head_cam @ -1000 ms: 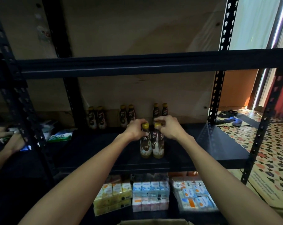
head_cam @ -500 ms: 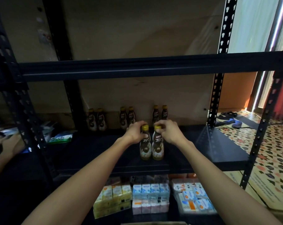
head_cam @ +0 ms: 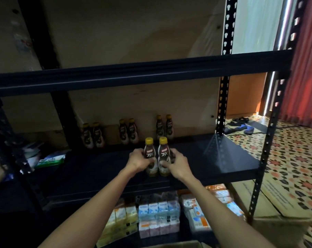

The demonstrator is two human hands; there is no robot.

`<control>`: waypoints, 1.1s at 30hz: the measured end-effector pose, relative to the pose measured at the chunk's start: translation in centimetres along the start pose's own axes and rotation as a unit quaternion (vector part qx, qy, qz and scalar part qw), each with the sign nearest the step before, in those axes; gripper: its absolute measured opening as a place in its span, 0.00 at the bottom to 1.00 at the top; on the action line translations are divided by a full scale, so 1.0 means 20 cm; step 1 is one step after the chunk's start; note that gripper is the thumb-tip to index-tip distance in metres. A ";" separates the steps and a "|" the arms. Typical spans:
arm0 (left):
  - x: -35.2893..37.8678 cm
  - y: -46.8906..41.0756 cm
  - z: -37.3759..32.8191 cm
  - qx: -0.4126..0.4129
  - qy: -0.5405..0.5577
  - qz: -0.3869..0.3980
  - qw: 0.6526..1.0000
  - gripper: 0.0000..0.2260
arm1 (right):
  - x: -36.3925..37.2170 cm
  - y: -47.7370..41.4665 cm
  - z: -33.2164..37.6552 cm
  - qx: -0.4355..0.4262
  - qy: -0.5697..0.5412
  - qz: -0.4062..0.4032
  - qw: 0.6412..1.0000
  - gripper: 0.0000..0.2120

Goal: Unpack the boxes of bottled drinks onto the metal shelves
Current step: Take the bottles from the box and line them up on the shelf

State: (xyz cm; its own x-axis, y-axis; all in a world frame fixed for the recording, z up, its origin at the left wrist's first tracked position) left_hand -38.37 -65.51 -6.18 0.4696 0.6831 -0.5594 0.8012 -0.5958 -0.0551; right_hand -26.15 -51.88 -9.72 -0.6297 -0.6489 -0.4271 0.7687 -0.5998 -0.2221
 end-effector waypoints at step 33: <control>1.22 -0.90 -0.38 0.091 0.190 -0.044 0.977 0.17 | -0.82 -0.79 -0.77 0.027 0.016 -0.182 0.983 0.20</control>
State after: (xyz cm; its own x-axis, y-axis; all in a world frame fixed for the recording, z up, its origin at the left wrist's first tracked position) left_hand -38.61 -34.88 -12.61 0.5336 0.8216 -0.2005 0.7814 -0.5697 -0.2546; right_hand -26.28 -24.46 -12.76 -0.8577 -0.3716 -0.3553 0.4849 -0.8143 -0.3191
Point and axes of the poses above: each hand's wrist, its own y-axis away from the middle knuckle, its own x-axis out of the palm, z = x × y, the point moved 4 cm from there along -y, towards the middle knuckle, and after that the axes turned 5 degrees about y, right-handed, at the moved point
